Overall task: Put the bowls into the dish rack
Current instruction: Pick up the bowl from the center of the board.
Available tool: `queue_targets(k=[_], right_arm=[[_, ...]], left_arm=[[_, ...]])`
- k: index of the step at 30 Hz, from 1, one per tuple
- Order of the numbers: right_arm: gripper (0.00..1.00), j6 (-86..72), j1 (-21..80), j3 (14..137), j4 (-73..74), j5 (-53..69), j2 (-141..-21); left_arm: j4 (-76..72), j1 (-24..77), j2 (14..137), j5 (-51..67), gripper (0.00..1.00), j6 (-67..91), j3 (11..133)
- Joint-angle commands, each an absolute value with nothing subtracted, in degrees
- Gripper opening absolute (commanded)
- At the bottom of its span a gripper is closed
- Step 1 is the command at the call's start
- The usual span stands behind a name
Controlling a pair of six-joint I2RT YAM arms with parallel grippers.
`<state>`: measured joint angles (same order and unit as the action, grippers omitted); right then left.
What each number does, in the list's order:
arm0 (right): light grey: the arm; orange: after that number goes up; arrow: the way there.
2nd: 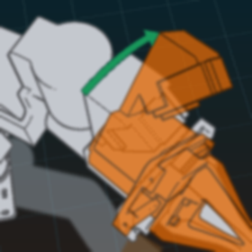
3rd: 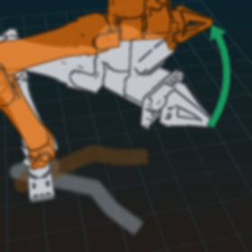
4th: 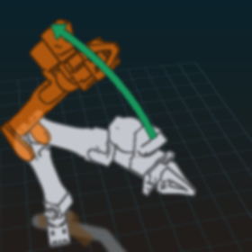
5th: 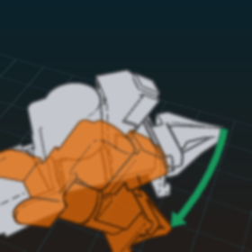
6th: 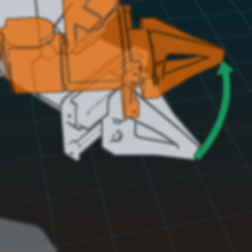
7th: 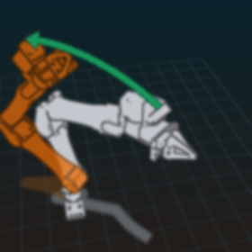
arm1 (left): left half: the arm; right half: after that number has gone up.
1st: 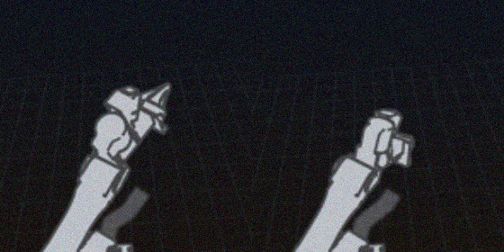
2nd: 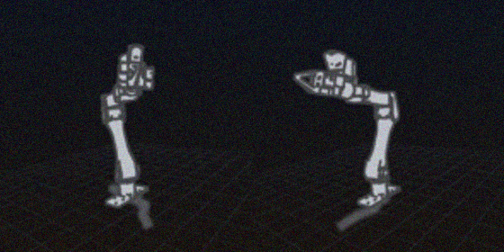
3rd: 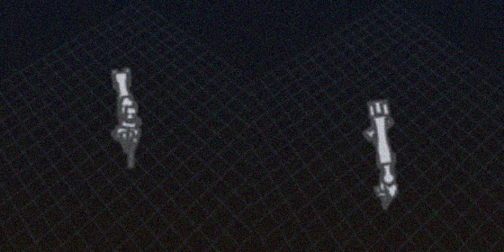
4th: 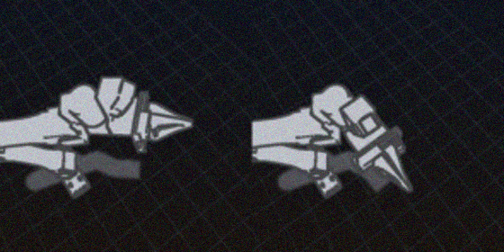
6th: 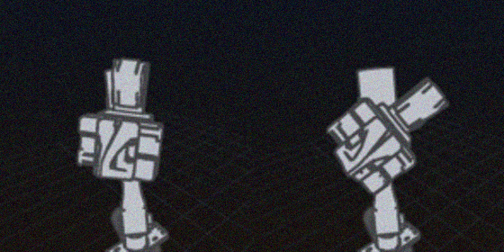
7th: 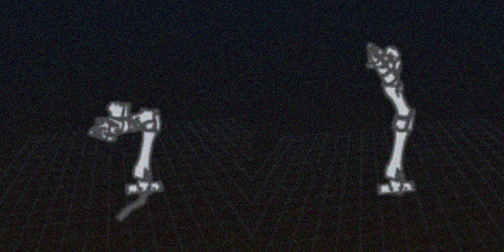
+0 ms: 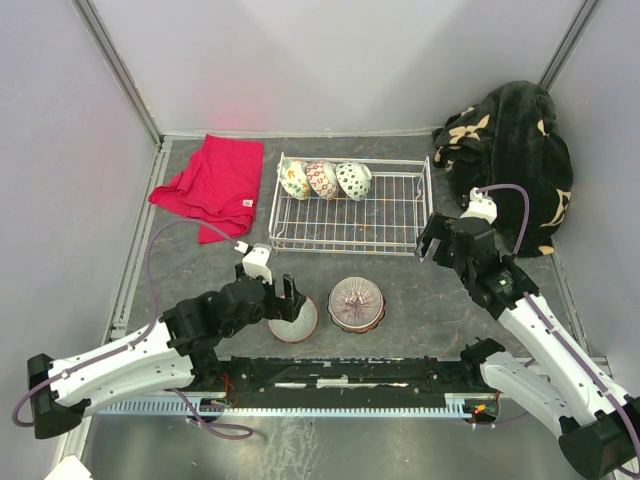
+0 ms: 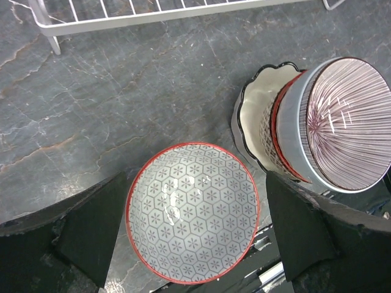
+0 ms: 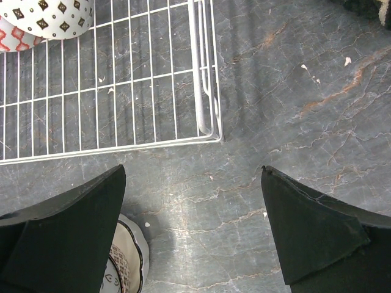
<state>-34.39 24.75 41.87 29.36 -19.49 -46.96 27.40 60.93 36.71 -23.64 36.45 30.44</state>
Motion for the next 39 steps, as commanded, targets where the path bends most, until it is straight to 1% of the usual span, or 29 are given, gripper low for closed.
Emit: queue_targets(k=[1, 10, 16, 20, 29, 35, 39], right_arm=[[0.99, -33.59, 24.85, 43.95, 27.8, -19.42, -46.93], [0.99, -33.57, 24.87, 43.95, 27.86, -19.47, -46.93], [0.99, -33.57, 24.85, 44.03, 27.86, -19.36, -46.84], [0.99, -33.53, 24.85, 44.03, 27.95, -19.42, -46.68], [0.99, -33.57, 24.87, 44.03, 28.04, -19.25, -46.59], [0.99, -33.57, 24.86, 44.01, 28.07, -19.17, -46.32], [0.99, -33.57, 24.86, 43.99, 28.12, -19.07, -46.23]], left_arm=[[26.96, 62.74, 37.15, -24.63, 0.99, 39.51, 30.68], [27.79, 67.76, 40.67, -26.64, 0.97, 42.03, 30.75], [29.12, 74.12, 41.62, -31.11, 0.94, 45.14, 31.32], [30.08, 78.77, 45.32, -34.26, 0.9, 47.63, 32.37], [32.83, 87.31, 55.47, -40.88, 0.75, 52.79, 36.41], [32.67, 88.38, 60.08, -41.39, 0.56, 53.17, 38.32], [32.22, 88.31, 62.3, -41.35, 0.5, 53.11, 38.91]])
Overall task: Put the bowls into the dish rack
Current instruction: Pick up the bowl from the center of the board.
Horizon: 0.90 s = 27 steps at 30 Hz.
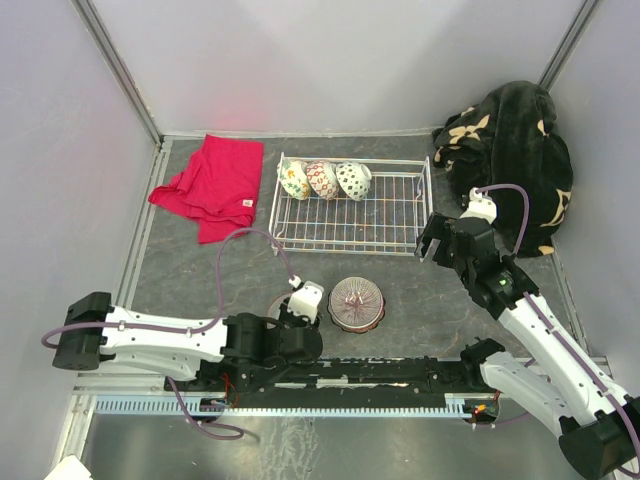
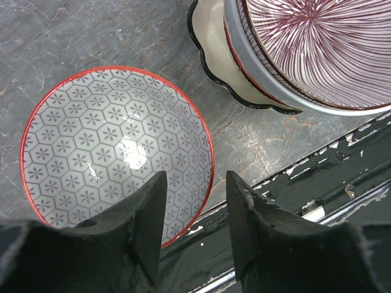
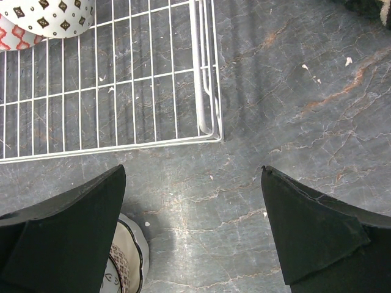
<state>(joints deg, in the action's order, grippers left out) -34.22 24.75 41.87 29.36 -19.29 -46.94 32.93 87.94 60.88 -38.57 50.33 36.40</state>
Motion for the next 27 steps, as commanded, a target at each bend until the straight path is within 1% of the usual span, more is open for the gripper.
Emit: queue_targets(k=[1, 19, 21, 25, 27], right_arm=[[0.99, -33.57, 24.77, 44.03, 28.12, -19.07, -46.23], [0.99, -33.52, 24.84, 44.03, 28.04, -18.97, -46.3], [0.99, -33.57, 24.8, 44.04, 28.05, -18.98, -46.3], [0.99, -33.57, 24.87, 44.03, 28.05, -18.94, -46.32], [0.99, -33.55, 24.87, 44.03, 28.04, -18.9, -46.32]], left_arm=[[31.94, 88.34, 62.65, -41.25, 0.48, 52.99, 38.93], [30.23, 88.39, 68.19, -41.31, 0.36, 51.15, 41.39], [30.31, 88.32, 68.05, -41.39, 0.31, 51.15, 41.48], [30.32, 88.38, 67.53, -41.68, 0.27, 51.11, 41.59], [30.32, 88.41, 67.35, -41.78, 0.2, 50.91, 41.81]])
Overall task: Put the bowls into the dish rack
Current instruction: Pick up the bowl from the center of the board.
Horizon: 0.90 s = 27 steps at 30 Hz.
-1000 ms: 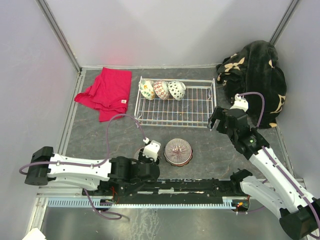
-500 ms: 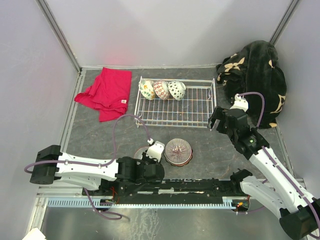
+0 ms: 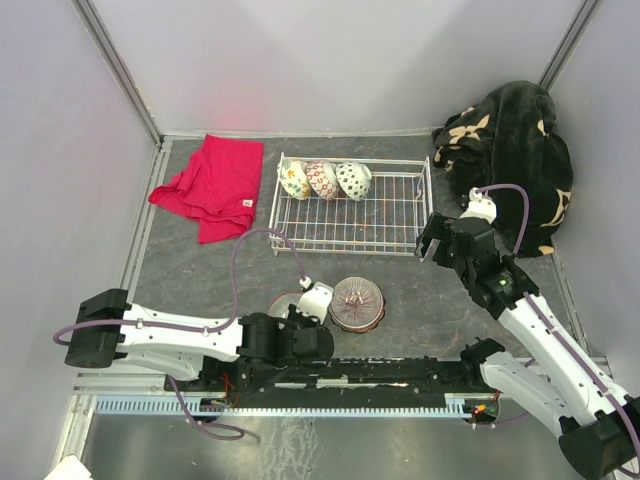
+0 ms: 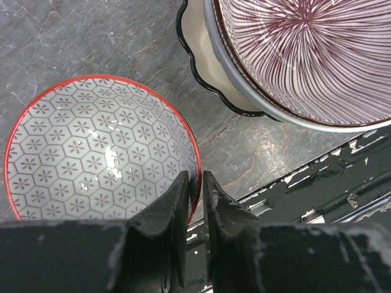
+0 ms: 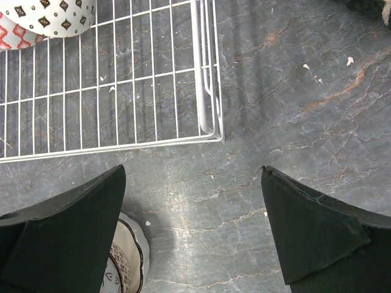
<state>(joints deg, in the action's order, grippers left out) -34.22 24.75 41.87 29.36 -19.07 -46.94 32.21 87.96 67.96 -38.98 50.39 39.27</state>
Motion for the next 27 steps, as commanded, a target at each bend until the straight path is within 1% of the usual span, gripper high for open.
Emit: queue_targets(k=[1, 5, 9, 27], right_arm=[[0.99, -33.56, 24.82, 44.03, 28.06, -18.9, -46.32], [0.99, -33.46, 24.82, 44.03, 28.12, -18.97, -46.21], [0.99, -33.5, 24.87, 44.03, 28.12, -18.9, -46.23], [0.99, -33.51, 24.82, 44.02, 27.99, -18.81, -46.35]], left_arm=[[30.39, 88.41, 67.3, -41.83, 0.17, 50.85, 41.98], [30.71, 88.39, 67.15, -42.08, 0.06, 50.55, 42.65], [31.63, 88.42, 66.79, -42.53, 0.03, 50.54, 43.38], [35.39, 88.42, 60.65, -45.63, 0.03, 50.03, 45.29]])
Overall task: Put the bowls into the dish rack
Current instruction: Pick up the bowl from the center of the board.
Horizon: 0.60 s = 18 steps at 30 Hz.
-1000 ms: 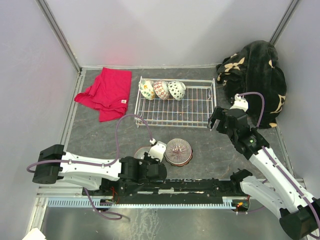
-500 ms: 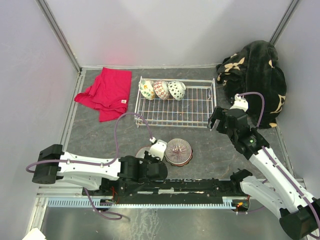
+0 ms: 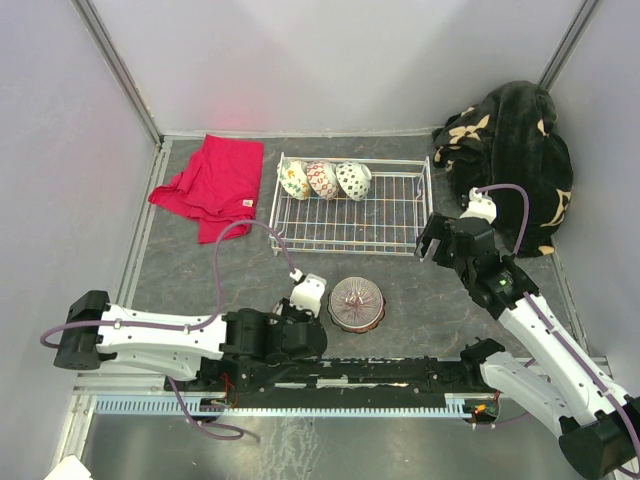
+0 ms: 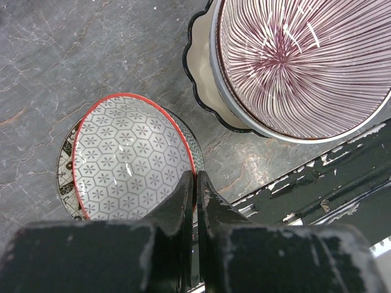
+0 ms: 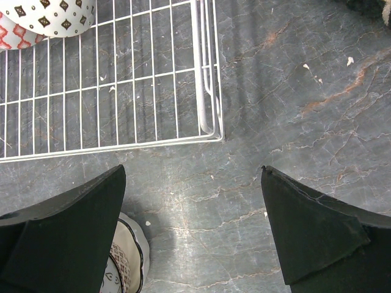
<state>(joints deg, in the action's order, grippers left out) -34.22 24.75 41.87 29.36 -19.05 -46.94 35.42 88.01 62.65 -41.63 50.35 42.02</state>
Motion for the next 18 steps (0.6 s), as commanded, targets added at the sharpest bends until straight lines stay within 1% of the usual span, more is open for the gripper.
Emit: queue_targets(k=[1, 18], right_arm=[[0.99, -33.57, 24.86, 44.03, 28.02, -18.89, -46.32], [0.99, -33.57, 24.81, 43.86, 27.95, -18.81, -46.67]], left_arm=[[35.49, 88.42, 60.34, -45.82, 0.03, 50.01, 45.34], [36.87, 88.42, 51.92, -47.69, 0.03, 45.51, 49.1]])
